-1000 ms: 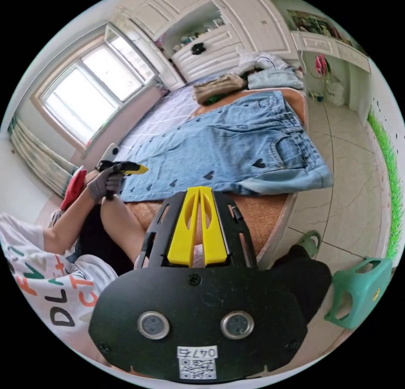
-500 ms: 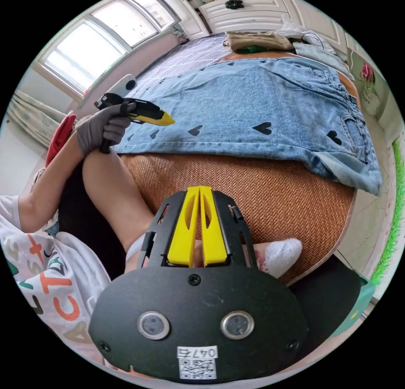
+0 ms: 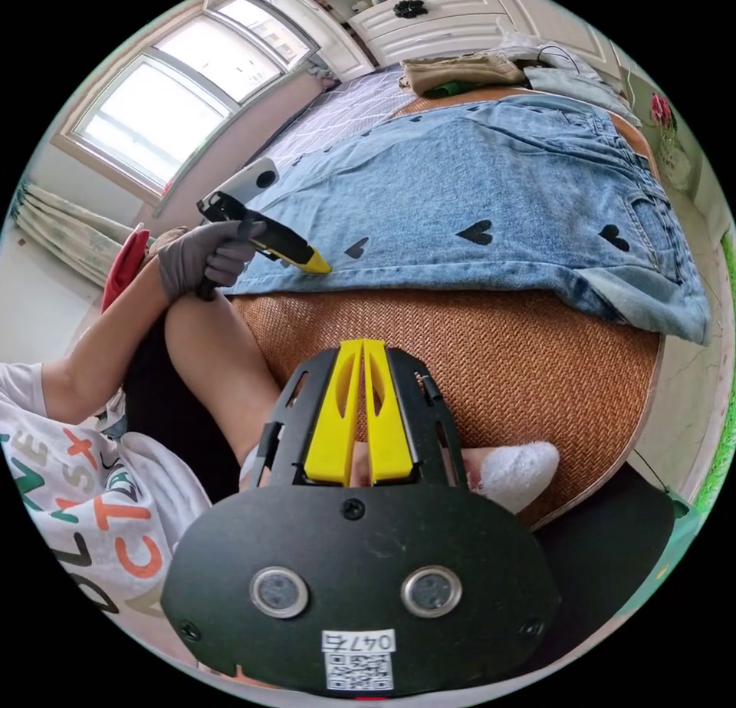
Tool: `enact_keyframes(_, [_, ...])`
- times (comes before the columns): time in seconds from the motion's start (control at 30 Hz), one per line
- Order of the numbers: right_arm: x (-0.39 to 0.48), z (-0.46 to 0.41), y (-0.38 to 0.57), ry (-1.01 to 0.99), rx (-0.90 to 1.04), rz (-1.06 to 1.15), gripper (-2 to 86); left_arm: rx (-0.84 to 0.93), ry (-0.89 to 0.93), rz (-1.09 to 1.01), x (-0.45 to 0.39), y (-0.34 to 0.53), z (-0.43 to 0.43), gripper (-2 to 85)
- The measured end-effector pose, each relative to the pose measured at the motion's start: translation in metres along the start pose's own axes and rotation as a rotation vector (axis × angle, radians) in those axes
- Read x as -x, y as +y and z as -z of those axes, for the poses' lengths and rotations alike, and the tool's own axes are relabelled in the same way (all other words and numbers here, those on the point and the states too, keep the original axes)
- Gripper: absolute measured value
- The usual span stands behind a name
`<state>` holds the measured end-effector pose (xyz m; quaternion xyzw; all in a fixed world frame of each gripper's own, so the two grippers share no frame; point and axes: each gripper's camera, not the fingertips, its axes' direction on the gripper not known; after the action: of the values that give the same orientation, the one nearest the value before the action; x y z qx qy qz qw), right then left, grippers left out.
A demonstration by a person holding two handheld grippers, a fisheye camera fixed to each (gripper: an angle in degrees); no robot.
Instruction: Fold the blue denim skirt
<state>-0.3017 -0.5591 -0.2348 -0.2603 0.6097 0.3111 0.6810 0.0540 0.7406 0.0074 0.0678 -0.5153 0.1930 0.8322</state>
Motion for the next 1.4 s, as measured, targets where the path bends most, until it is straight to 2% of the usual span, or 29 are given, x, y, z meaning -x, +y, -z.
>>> enact_keyframes(0.23, [-0.016,0.015,0.006,-0.138,-0.070,-0.039,-1.2,0.013,-0.180,-0.038,-0.074,0.006,-0.032,-1.0])
enact_keyframes(0.37, [-0.016,0.016,0.003,-0.140,-0.038,-0.023,-1.2,-0.010,-0.251,-0.059,-0.114,0.015,-0.046,-1.0])
enact_keyframes(0.53, [-0.020,0.021,0.004,-0.174,-0.049,-0.013,-1.2,0.048,-0.627,-0.155,-0.234,0.009,-0.105,-1.0])
enact_keyframes(0.63, [-0.024,0.023,0.003,-0.203,-0.046,-0.011,-1.2,0.076,-0.740,-0.146,-0.276,0.002,-0.132,-1.0])
enact_keyframes(0.87, [-0.031,0.025,0.000,-0.266,-0.022,-0.002,-1.2,0.047,-0.783,-0.197,-0.326,0.008,-0.154,-1.0])
enact_keyframes(1.1, [-0.031,0.025,-0.003,-0.274,-0.002,0.014,-1.2,0.095,-1.005,-0.290,-0.402,0.000,-0.206,-1.0])
enact_keyframes(1.4, [-0.024,0.025,-0.009,-0.243,0.025,0.032,-1.3,0.036,-0.908,-0.209,-0.427,-0.023,-0.180,-1.0])
